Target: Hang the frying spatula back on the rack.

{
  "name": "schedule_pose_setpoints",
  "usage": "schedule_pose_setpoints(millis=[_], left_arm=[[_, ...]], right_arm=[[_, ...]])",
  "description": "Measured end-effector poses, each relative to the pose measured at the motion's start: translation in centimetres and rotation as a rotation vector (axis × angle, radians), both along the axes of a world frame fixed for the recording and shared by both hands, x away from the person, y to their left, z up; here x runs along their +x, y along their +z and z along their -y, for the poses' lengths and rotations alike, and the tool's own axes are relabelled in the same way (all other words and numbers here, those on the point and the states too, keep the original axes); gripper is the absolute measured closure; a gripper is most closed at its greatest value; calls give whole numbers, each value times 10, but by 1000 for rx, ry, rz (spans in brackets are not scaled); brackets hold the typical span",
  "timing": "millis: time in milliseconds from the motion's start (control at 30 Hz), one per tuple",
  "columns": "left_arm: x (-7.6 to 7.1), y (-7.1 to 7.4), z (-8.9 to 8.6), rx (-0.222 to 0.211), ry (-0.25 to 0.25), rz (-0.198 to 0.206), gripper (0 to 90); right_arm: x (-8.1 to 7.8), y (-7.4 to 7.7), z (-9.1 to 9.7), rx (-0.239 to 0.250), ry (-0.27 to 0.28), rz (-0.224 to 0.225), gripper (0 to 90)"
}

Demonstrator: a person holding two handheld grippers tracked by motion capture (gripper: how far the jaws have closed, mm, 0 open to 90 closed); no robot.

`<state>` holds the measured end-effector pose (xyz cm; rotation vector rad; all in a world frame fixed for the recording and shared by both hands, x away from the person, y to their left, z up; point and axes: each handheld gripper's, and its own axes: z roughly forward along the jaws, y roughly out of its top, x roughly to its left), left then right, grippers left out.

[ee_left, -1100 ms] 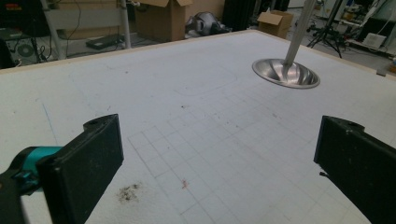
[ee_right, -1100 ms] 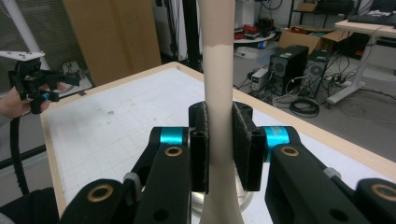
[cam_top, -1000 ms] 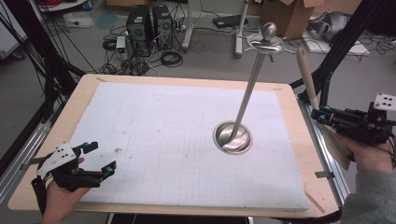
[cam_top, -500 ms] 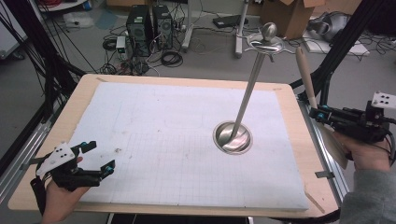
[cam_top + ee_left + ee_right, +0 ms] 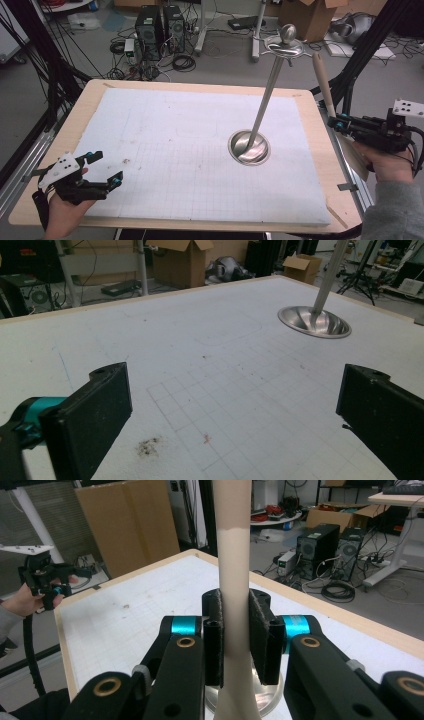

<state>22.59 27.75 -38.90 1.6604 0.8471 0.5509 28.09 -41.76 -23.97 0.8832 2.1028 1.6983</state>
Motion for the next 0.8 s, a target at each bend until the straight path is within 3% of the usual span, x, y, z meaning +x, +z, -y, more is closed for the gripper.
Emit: schedule_pose_setpoints(millis=[800], left_arm=[[0,0,1,6,-5,-3,18]], right_arm=[[4,-4,-13,26,30,-4,780]])
